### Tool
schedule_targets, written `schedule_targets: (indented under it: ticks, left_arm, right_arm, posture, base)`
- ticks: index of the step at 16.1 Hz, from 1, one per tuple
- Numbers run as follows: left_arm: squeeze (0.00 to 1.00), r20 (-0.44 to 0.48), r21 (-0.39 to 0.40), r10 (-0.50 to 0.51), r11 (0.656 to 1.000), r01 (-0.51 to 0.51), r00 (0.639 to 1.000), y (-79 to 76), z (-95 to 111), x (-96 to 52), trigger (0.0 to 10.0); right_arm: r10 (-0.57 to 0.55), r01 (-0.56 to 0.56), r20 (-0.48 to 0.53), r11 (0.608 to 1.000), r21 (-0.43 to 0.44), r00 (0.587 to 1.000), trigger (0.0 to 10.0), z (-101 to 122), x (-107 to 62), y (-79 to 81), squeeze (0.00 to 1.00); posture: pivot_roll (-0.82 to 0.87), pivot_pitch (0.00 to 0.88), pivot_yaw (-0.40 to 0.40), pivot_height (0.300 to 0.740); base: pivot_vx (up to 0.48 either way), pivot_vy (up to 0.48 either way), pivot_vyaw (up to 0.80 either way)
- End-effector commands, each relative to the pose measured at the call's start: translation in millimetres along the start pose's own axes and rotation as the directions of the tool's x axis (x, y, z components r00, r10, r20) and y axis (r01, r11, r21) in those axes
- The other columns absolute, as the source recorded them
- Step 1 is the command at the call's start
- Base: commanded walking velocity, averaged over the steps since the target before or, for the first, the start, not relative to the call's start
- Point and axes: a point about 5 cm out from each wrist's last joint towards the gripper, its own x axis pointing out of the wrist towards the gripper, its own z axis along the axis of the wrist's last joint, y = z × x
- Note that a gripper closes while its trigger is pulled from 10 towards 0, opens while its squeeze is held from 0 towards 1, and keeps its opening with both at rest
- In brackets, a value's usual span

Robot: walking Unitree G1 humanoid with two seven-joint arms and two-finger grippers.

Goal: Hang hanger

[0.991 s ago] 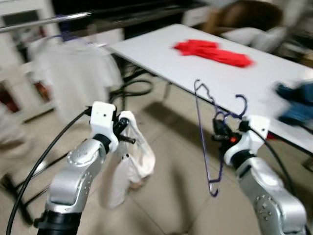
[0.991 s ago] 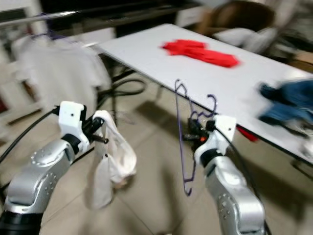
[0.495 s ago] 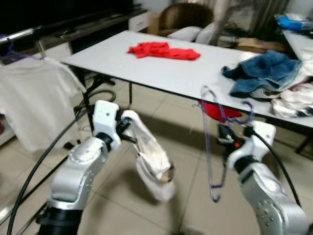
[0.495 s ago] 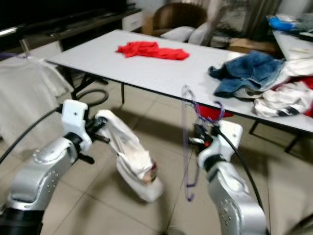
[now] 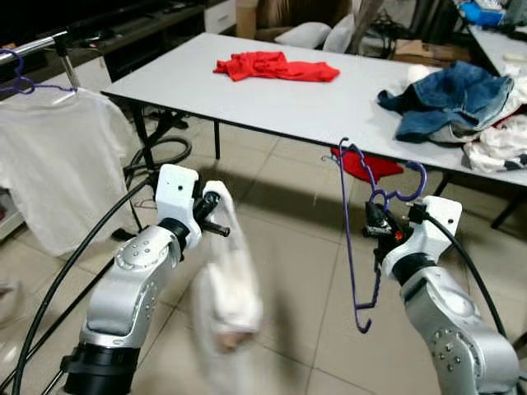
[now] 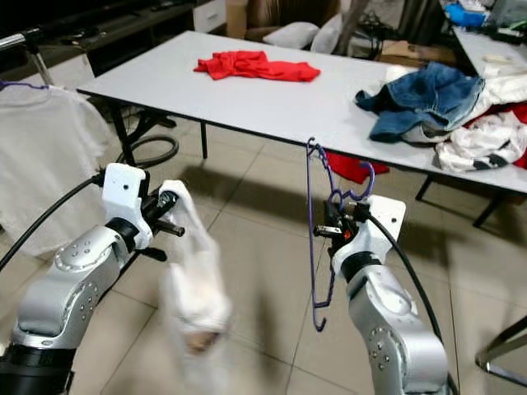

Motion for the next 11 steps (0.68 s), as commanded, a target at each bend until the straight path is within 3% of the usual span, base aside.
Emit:
schedule_targets:
  ticks: [1,4,7,10,11]
  left_arm:
    - [0.0,0.028,0.003,0.003,1.0,-0.003,1.0,0.6,5.6,2.0,10.0]
    - [0.0,0.029,0.003,-0.027,1.0,0.027,0.999,-1.4,7.0,4.5,10.0]
    - [0.0,0.031,0.0,-0.042,0.999,0.042,0.999,-3.3,7.6,6.6,10.0]
    - [0.0,0.032,-0.002,-0.047,0.999,0.047,0.998,-2.5,8.2,7.0,10.0]
    - [0.0,0.032,-0.003,-0.048,0.999,0.048,0.998,-2.9,8.0,7.1,10.0]
  right_arm:
    - [-0.001,0.0,-0.013,1.0,-0.031,1.0,10.0,0.7,-1.4,0.2,0.0]
    - [0.036,-0.035,0.012,0.996,-0.077,0.999,10.0,1.5,-6.5,3.8,0.0]
    - [0.031,-0.031,0.01,0.997,-0.068,0.999,10.0,1.3,-6.2,3.6,0.0]
    - [0.036,-0.036,-0.002,0.991,-0.13,0.999,10.0,1.3,-5.5,2.3,0.0]
    - [0.021,-0.021,-0.007,0.991,-0.134,1.0,10.0,0.2,-5.4,0.5,0.0]
  posture:
    - [-0.03,0.0,0.011,0.74]
    - [-0.04,0.0,0.03,0.74]
    - [-0.04,0.0,0.034,0.74]
    - [-0.04,0.0,0.036,0.74]
    - [-0.04,0.0,0.036,0.74]
  base:
    - [0.0,0.0,0.0]
    - [0.181,0.0,0.0]
    - [0.294,0.0,0.0]
    - [0.31,0.0,0.0]
    - [0.311,0.0,0.8]
